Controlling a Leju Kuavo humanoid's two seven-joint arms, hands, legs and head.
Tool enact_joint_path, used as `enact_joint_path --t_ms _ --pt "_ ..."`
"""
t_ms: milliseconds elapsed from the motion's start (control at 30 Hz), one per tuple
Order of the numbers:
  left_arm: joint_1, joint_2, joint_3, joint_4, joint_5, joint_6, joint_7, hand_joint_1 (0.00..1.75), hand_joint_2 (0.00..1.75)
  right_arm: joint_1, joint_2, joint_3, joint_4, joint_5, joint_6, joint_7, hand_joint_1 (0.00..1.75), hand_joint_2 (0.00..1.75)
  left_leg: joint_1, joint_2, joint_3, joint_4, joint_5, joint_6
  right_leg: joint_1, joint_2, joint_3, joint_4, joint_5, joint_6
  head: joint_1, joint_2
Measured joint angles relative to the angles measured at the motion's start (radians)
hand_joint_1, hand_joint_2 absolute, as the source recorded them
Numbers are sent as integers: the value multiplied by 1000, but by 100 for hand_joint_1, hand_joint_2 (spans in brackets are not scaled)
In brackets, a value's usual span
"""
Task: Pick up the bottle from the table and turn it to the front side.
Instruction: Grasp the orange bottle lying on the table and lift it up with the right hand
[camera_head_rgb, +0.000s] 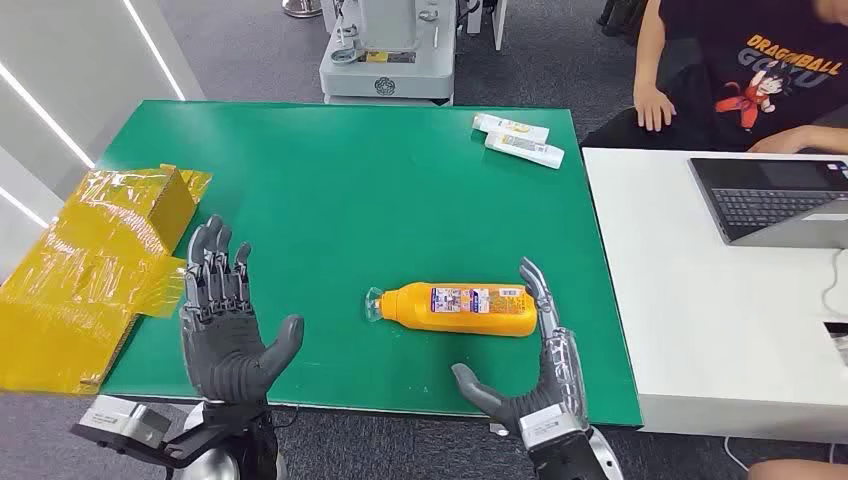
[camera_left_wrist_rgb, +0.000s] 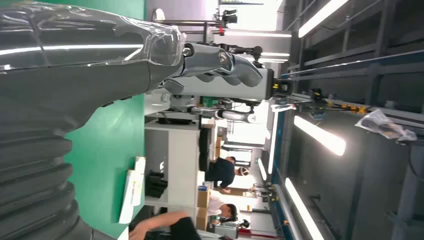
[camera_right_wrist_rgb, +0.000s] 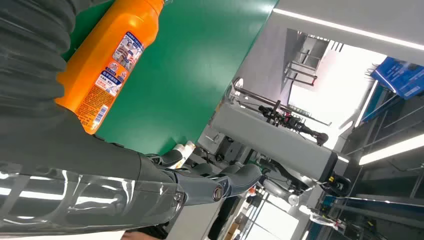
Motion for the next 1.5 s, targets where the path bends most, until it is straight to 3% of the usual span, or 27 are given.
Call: enact_joint_path --t_ms 400,600,733,967,1033,1133,1333,1500 --pt "-1 -10 -1 -2 -16 -25 33 0 175 2 0 0 -6 22 -7 7 0 175 0 0 0 0 0 0 0 0 0 0 0 0 0 0" --pt "-4 -19 0 -3 -25 -60 44 0 175 14 -4 -15 -31 172 20 81 0 175 0 0 0 0 -1 0 0 0 0 0 0 0 0 0" --pt "-12 -19 0 -3 -17 -71 38 0 175 13 -35 -54 -49 226 74 106 0 175 0 0 0 0 -1 0 0 0 0 0 0 0 0 0" --pt "-13 -18 0 -3 -2 -88 24 0 175 -3 -170 -143 -57 212 163 122 0 175 -1 0 0 1 -2 1 -1 0 1 -1 0 0 0 0" --pt "-13 -16 0 -3 4 -97 16 0 175 -14 -223 -155 -59 191 232 139 0 175 -1 0 1 1 -2 1 -1 0 1 -1 0 0 -1 0" --pt "-13 -12 0 -3 13 -109 4 0 175 -55 -354 -196 -57 99 395 128 0 175 -1 0 0 2 -2 2 -1 0 2 -1 0 1 0 0" --pt "-14 -6 0 -3 14 -135 5 0 175 -243 -616 -276 -5 -93 690 85 0 175 -3 0 0 3 -1 3 -3 0 2 -1 2 3 0 0" --pt "-23 -3 0 -3 13 -141 9 0 175 -462 -752 -249 73 -195 835 97 0 175 -3 0 1 3 -1 4 -3 0 2 0 2 4 0 0"
